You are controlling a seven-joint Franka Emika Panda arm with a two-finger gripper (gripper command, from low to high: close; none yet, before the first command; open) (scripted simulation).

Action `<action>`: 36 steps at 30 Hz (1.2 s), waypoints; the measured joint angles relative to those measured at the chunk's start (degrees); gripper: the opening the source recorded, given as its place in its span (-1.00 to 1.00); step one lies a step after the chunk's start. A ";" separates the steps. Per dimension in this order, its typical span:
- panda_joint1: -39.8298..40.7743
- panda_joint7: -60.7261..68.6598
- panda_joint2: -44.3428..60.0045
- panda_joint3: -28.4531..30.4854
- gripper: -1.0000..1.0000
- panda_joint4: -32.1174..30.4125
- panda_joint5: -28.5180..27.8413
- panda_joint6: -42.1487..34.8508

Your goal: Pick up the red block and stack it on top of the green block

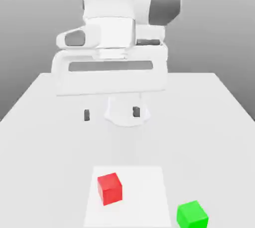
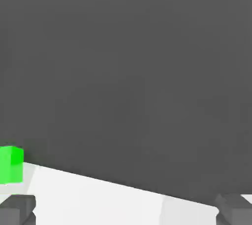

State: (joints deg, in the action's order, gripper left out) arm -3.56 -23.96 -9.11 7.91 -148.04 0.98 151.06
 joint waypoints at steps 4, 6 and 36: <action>0.25 5.22 8.33 0.84 0.00 -3.68 0.59 4.36; 0.69 7.49 12.48 0.74 0.00 -5.13 0.95 6.75; -11.26 -4.81 23.69 -9.53 -1.00 12.13 -1.76 -0.61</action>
State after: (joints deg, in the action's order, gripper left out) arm -14.81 -28.77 14.58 -1.63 -135.91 -0.78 150.45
